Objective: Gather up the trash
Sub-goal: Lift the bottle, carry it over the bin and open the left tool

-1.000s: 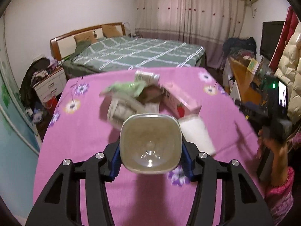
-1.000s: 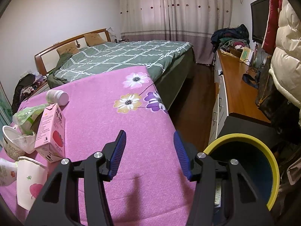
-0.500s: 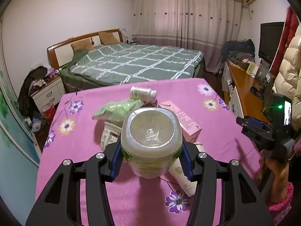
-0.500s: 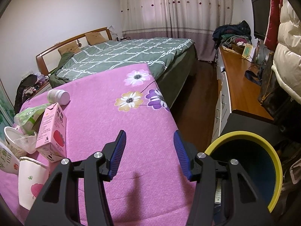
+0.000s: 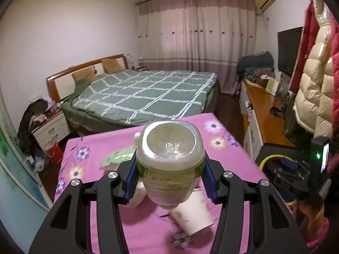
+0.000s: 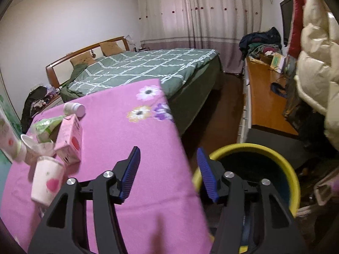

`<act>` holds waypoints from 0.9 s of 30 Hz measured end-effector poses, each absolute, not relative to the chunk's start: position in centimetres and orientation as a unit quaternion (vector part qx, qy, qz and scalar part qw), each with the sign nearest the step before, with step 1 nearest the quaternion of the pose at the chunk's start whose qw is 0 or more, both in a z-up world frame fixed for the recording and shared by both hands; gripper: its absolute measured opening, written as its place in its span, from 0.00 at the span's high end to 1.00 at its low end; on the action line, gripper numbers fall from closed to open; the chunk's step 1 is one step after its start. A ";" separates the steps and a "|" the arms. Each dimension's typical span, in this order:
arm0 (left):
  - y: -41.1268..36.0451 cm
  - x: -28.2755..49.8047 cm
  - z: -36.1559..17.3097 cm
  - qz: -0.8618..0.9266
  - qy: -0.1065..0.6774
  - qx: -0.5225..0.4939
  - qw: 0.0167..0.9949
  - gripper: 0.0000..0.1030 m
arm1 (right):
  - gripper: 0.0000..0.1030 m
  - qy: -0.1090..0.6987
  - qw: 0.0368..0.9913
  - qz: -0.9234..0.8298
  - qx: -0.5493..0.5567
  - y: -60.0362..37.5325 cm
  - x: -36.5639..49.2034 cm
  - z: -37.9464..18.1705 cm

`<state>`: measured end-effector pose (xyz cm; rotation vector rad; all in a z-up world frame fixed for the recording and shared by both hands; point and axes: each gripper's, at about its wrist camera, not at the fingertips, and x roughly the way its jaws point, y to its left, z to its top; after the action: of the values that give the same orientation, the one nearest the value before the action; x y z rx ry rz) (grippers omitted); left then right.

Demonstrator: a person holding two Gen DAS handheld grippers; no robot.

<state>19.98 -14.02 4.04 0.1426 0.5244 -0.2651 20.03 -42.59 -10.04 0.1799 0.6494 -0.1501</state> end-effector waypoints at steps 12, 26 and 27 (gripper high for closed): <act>-28.3 21.1 3.0 -0.265 0.279 0.087 0.919 0.50 | 0.47 0.332 0.924 -0.155 0.109 -50.6 12.6 -11.8; -47.3 22.3 -7.0 -0.359 0.365 0.126 0.850 0.50 | 0.46 0.345 0.905 -0.200 0.151 -56.3 9.1 -13.8; -48.1 22.6 -7.9 -0.356 0.374 0.127 0.847 0.50 | 0.46 0.345 0.904 -0.201 0.153 -56.5 9.0 -13.9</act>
<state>22.64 -48.09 -7.92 0.2677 0.7893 -0.7504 8.98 -56.52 -13.86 0.3155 0.7130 -0.4153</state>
